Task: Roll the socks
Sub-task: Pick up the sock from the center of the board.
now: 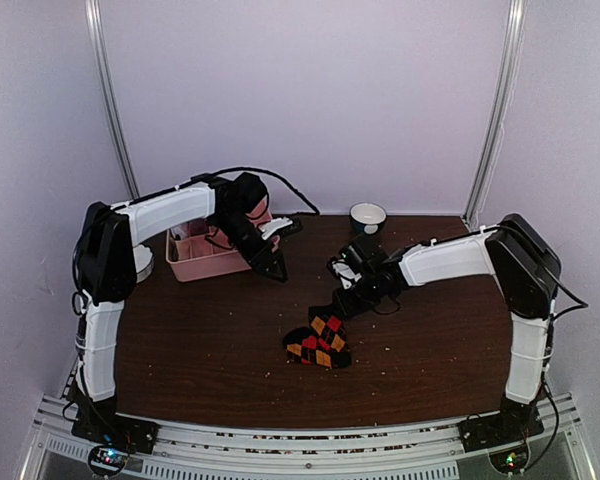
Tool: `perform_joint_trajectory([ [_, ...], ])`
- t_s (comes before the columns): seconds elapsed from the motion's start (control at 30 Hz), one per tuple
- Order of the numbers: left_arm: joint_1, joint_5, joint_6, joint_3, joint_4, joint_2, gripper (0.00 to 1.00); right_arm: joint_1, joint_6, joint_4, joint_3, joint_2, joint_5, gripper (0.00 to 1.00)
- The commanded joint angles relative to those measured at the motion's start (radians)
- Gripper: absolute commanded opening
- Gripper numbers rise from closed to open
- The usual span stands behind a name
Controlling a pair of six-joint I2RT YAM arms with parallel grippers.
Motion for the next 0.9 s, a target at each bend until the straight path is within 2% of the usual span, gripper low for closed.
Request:
perform_joint_trajectory([
  [0.0, 0.006, -0.006, 0.004, -0.025, 0.003, -0.062, 0.66, 0.019, -0.016, -0.039, 0.036, 0.046, 0.022, 0.32],
  [0.17, 0.009, -0.022, 0.009, -0.048, 0.003, -0.076, 0.66, 0.033, -0.017, -0.051, 0.060, 0.073, 0.032, 0.27],
  [0.37, 0.031, -0.032, 0.006, -0.055, 0.003, -0.090, 0.65, 0.052, -0.031, -0.088, 0.095, 0.090, 0.067, 0.00],
  [0.6, 0.072, -0.032, 0.006, -0.087, 0.003, -0.117, 0.64, 0.052, -0.015, -0.072, 0.134, -0.005, 0.035, 0.00],
  [0.87, 0.114, -0.044, 0.006, -0.097, -0.007, -0.158, 0.64, -0.006, -0.013, -0.060, 0.289, -0.112, -0.031, 0.00],
])
